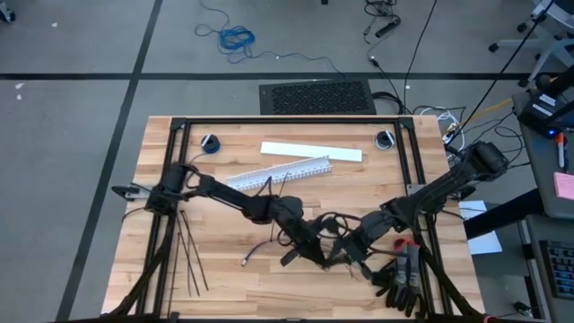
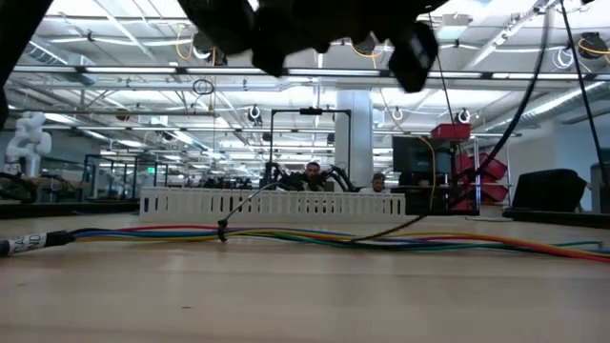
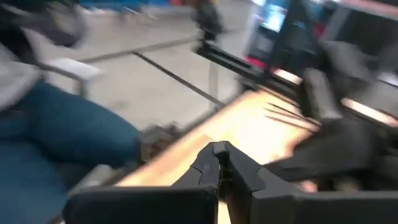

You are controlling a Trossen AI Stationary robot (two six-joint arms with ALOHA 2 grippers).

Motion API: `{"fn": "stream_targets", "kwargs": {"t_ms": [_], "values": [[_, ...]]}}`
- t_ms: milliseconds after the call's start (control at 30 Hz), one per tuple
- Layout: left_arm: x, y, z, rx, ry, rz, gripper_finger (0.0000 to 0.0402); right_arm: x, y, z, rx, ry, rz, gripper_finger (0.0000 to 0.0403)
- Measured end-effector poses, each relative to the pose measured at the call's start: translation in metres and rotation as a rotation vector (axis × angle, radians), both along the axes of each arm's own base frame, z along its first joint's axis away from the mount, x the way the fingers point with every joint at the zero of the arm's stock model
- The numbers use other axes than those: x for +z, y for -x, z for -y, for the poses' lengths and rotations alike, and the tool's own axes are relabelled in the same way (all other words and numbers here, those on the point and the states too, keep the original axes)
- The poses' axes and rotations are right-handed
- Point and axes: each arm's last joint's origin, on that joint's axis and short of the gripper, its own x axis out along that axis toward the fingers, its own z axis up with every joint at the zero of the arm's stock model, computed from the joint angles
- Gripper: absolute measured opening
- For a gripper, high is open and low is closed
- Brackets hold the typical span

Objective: Ziptie cables
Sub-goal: Wrap the colored loose cables with the black zip tie

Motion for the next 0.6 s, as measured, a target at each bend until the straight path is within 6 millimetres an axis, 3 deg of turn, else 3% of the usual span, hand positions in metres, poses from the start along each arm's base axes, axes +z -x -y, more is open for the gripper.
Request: {"fn": "stream_targets", "kwargs": {"t_ms": [267, 467, 600], "values": [[0.036, 0.036, -0.006, 0.449, -0.371, -0.215, 0.0013, 0.023, 0.017, 0.014, -0.197, 0.024, 0.031, 0.0], [0.059, 0.055, 0.017, 0.552, -0.504, -0.128, 0.0015, 0.041, 0.024, 0.03, -0.271, -0.042, 0.068, 0.0], [0.06, 0.062, 0.031, 0.611, -0.573, -0.124, 0.0016, 0.045, 0.022, 0.043, -0.315, -0.08, 0.069, 0.0]]}}
